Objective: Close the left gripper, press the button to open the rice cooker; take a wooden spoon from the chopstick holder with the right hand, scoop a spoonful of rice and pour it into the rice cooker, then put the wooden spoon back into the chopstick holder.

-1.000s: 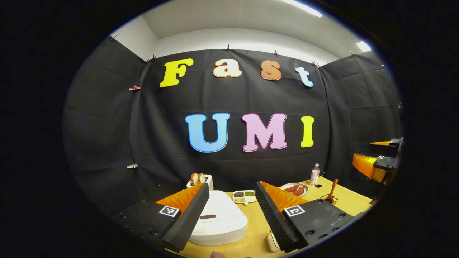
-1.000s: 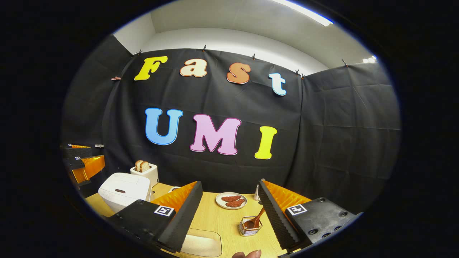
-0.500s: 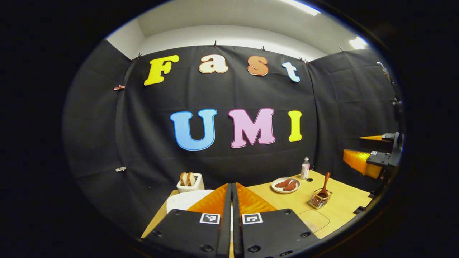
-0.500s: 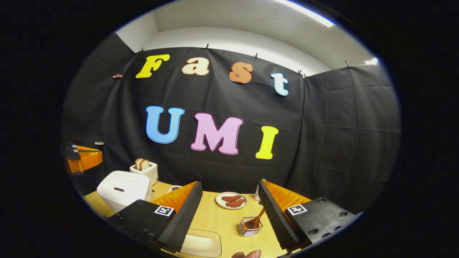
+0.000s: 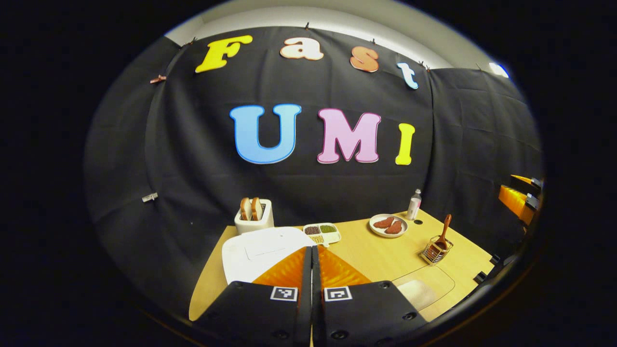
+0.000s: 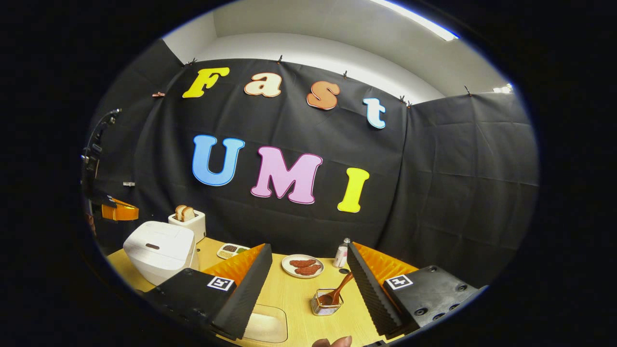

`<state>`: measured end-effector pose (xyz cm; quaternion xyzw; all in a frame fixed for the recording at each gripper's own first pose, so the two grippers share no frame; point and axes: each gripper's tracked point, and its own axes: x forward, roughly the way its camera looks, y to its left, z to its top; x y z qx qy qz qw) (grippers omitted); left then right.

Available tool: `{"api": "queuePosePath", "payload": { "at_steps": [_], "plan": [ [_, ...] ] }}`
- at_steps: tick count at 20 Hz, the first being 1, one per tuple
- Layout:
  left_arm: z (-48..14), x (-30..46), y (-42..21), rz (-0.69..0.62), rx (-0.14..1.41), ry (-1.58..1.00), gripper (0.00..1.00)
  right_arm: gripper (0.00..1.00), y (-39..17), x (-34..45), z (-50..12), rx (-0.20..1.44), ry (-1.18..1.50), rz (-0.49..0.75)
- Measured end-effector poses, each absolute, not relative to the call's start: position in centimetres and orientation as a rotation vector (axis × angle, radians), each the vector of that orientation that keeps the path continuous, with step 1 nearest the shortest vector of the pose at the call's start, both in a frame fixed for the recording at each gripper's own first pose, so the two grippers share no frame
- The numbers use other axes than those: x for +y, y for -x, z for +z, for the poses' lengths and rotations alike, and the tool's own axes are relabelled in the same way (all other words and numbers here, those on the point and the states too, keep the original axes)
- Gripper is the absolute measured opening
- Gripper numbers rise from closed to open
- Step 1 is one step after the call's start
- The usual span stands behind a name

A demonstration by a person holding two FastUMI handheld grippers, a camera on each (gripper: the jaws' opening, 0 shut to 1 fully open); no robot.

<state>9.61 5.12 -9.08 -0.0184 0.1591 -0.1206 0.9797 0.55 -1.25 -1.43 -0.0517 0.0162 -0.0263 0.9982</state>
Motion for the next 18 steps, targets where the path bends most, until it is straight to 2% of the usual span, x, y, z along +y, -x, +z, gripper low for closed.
{"api": "queuePosePath", "payload": {
  "at_steps": [7, 14, 18],
  "plan": [
    [-16.9, 6.8, -13.3, -0.297, 0.566, 0.139, 0.06, 0.98, 1.2, -4.3, -2.5, 0.068, 0.110, -0.123],
    [-20.5, 7.1, -13.8, -0.289, 0.678, 0.166, 0.06, 0.98, 2.8, -6.8, -3.7, 0.098, 0.084, -0.192],
    [-22.1, 6.8, -13.5, -0.303, 0.740, 0.091, 0.07, 0.98, 3.3, -6.9, -3.8, 0.102, 0.079, -0.204]
  ]
}}
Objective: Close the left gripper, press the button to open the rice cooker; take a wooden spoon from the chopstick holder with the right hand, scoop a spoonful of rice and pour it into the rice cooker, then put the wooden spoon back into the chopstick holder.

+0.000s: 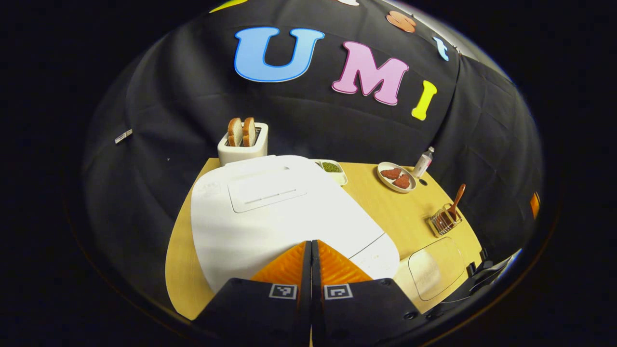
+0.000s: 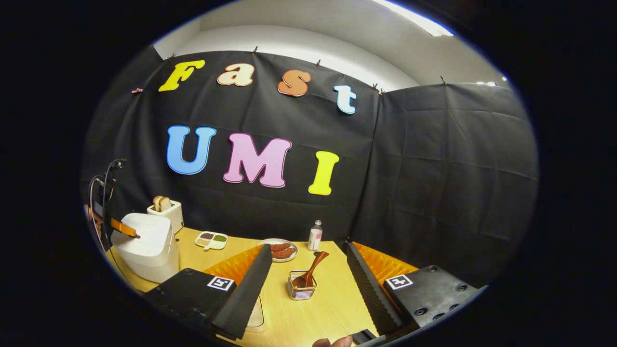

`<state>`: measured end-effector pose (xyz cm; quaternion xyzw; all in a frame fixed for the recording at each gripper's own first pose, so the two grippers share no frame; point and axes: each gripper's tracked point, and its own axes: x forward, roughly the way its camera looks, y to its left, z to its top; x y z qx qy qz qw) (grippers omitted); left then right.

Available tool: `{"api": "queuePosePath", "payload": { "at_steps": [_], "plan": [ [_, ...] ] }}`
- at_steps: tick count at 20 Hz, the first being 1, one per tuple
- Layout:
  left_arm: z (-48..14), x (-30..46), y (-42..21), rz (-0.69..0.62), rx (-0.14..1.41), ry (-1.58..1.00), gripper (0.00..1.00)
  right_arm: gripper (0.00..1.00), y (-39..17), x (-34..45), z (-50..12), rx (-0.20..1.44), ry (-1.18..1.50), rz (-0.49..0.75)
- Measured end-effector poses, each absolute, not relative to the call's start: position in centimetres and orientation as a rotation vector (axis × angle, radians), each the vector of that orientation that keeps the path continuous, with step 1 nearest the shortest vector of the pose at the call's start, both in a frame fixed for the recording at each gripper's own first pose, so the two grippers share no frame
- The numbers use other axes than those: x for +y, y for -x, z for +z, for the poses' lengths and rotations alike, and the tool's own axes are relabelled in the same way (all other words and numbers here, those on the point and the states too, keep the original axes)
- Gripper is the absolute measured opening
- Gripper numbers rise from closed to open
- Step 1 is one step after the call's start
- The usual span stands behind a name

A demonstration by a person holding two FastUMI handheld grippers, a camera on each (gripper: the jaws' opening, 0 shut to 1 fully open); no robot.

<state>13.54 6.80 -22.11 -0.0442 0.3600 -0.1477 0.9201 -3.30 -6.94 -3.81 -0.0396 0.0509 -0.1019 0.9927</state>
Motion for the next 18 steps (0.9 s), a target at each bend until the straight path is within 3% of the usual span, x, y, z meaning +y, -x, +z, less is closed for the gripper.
{"api": "queuePosePath", "payload": {
  "at_steps": [4, 18],
  "plan": [
    [-21.0, 7.0, -13.6, -0.295, 0.731, 0.018, 0.07, 0.98, 3.5, -6.4, -3.8, 0.099, 0.080, -0.196],
    [-6.6, 8.4, -16.1, -0.114, 0.246, -0.082, 0.06, 0.98, 3.5, -7.3, -3.6, 0.099, 0.073, -0.178]
  ]
}}
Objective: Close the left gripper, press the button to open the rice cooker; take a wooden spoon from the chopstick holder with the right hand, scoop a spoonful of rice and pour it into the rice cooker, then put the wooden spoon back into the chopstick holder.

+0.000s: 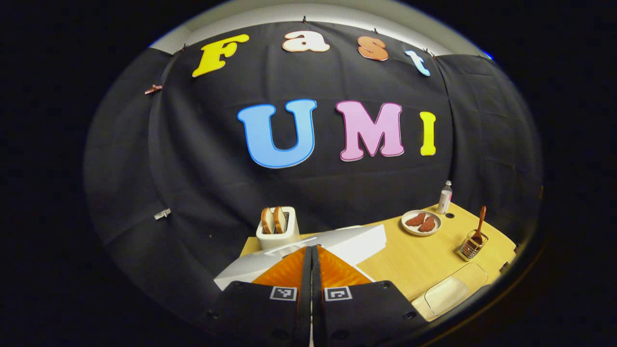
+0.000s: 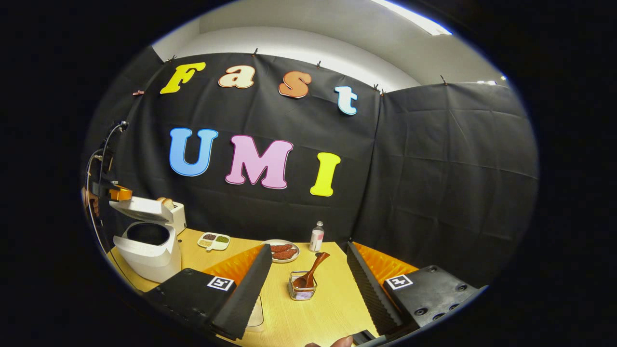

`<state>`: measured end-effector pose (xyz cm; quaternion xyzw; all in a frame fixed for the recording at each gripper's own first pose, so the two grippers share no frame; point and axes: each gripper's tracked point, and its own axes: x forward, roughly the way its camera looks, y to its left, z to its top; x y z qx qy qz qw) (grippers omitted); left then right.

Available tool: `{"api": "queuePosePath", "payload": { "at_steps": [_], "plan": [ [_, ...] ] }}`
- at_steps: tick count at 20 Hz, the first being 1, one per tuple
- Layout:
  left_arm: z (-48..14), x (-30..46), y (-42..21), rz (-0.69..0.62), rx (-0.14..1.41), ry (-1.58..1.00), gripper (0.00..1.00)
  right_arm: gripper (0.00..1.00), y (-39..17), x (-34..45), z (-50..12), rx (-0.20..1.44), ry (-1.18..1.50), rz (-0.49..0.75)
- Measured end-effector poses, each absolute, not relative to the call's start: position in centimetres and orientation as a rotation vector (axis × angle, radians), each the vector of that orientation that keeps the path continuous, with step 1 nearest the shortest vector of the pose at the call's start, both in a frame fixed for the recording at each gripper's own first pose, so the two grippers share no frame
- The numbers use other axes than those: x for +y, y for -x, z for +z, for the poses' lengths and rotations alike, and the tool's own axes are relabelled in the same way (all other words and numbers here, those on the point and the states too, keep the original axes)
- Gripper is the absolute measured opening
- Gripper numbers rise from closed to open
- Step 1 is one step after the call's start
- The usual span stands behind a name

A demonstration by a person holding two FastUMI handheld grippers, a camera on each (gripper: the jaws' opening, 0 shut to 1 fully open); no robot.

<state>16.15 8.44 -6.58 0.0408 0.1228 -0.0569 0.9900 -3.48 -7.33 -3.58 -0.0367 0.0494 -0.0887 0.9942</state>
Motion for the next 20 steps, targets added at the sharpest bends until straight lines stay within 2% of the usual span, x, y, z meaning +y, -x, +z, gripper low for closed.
{"api": "queuePosePath", "payload": {
  "at_steps": [4, 5, 6, 7, 9, 10, 11, 12, 16, 20],
  "plan": [
    [-4.5, 7.1, -14.9, -0.121, 0.163, -0.033, 0.12, 0.98, 3.3, -7.8, -4.0, 0.108, 0.065, -0.167],
    [-3.8, 6.7, -14.4, -0.124, 0.142, -0.021, 0.25, 0.98, 3.3, -7.9, -4.1, 0.110, 0.062, -0.165],
    [-3.4, 6.0, -13.9, -0.135, 0.127, -0.013, 0.45, 0.98, 3.2, -8.1, -4.2, 0.114, 0.059, -0.162],
    [-3.2, 5.4, -13.4, -0.144, 0.120, -0.006, 0.70, 0.98, 3.1, -8.3, -4.5, 0.119, 0.057, -0.160],
    [-2.7, 4.3, -12.5, -0.141, 0.112, 0.010, 0.98, 0.98, 2.8, -8.6, -4.9, 0.129, 0.044, -0.147],
    [-2.7, 3.5, -12.1, -0.143, 0.113, 0.021, 0.93, 0.98, 2.6, -8.8, -5.1, 0.133, 0.037, -0.138],
    [-2.8, 2.8, -11.4, -0.144, 0.118, 0.037, 0.93, 0.98, 2.2, -9.1, -5.4, 0.139, 0.032, -0.130],
    [-2.8, 1.9, -10.9, -0.154, 0.123, 0.056, 0.97, 0.98, 2.0, -9.5, -5.8, 0.149, 0.024, -0.120],
    [-3.2, -0.1, -9.1, -0.164, 0.125, 0.108, 0.97, 0.98, -0.3, -11.8, -7.8, 0.192, -0.015, -0.097],
    [-3.5, -0.7, -7.5, -0.127, 0.128, 0.041, 0.97, 0.98, -4.1, -14.2, -11.5, 0.252, -0.051, -0.071]
  ]
}}
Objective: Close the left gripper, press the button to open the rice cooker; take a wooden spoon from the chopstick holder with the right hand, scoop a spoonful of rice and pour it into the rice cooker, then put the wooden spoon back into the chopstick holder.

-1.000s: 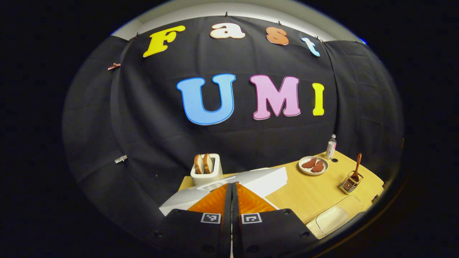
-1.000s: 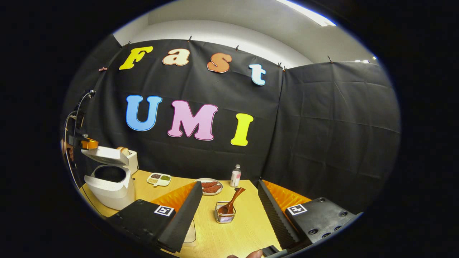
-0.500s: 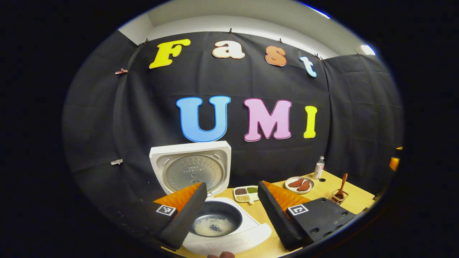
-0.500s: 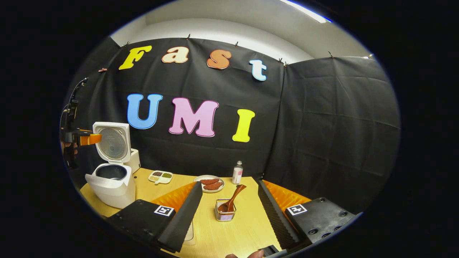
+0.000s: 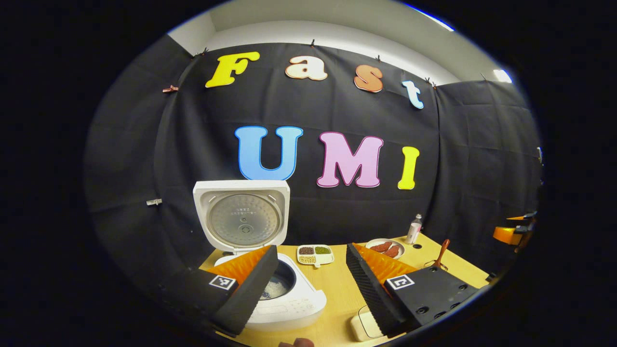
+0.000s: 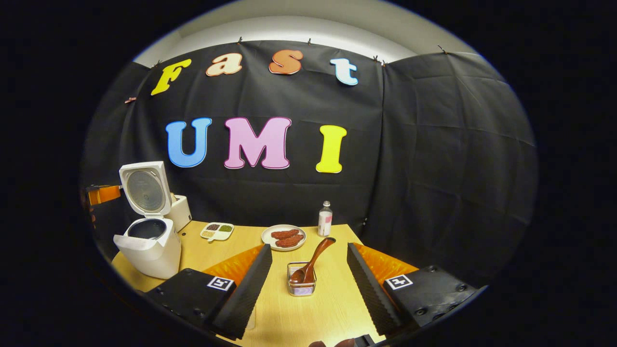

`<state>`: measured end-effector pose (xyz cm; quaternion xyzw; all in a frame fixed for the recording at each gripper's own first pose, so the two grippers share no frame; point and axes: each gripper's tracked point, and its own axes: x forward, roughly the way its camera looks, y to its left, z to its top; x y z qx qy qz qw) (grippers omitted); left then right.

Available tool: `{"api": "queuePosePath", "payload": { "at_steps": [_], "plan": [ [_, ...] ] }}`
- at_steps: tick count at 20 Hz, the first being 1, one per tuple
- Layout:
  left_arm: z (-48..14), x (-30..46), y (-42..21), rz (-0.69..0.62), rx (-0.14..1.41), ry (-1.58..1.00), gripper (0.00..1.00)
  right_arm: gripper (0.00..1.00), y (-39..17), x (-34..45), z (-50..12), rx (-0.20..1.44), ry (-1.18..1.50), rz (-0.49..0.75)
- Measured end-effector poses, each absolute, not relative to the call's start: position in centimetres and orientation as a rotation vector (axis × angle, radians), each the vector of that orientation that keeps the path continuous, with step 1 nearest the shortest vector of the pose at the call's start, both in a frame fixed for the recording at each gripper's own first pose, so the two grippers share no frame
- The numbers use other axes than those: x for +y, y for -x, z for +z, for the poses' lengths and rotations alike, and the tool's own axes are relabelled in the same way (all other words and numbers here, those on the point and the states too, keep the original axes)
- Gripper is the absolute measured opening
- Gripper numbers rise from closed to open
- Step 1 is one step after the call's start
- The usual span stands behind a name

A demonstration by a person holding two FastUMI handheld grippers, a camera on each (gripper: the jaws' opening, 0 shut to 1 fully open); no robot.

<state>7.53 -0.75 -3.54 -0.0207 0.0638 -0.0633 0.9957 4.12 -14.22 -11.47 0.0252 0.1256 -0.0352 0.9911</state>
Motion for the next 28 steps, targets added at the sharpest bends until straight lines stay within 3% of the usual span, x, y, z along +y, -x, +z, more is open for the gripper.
{"api": "queuePosePath", "payload": {
  "at_steps": [8, 14, 16, 19, 21, 24, 26, 28],
  "plan": [
    [-4.5, -4.3, -3.3, -0.084, 0.181, 0.015, 0.97, 0.97, -13.9, -16.5, -22.5, 0.465, -0.214, 0.025],
    [-5.6, -6.0, -1.5, -0.012, 0.241, 0.049, 0.98, 0.82, -18.1, -15.7, -29.6, 0.596, -0.264, 0.122],
    [-6.1, -6.1, -1.1, 0.018, 0.262, 0.048, 0.98, 0.76, -19.0, -15.4, -31.8, 0.637, -0.259, 0.147],
    [-6.8, -5.5, -0.5, 0.074, 0.293, 0.053, 0.98, 0.58, -19.9, -14.9, -33.9, 0.677, -0.257, 0.174],
    [-7.1, -5.3, 0.0, 0.101, 0.311, 0.070, 0.98, 0.57, -20.6, -14.7, -34.7, 0.688, -0.269, 0.178],
    [-7.6, -4.6, 0.5, 0.133, 0.329, 0.078, 0.98, 0.30, -21.1, -14.4, -34.9, 0.692, -0.306, 0.182],
    [-7.8, -4.3, 0.6, 0.144, 0.333, 0.081, 0.98, 0.28, -21.3, -14.1, -34.3, 0.675, -0.343, 0.209],
    [-7.6, -4.1, 0.7, 0.145, 0.334, 0.079, 0.98, 0.17, -21.4, -13.7, -34.1, 0.666, -0.372, 0.224]
  ]
}}
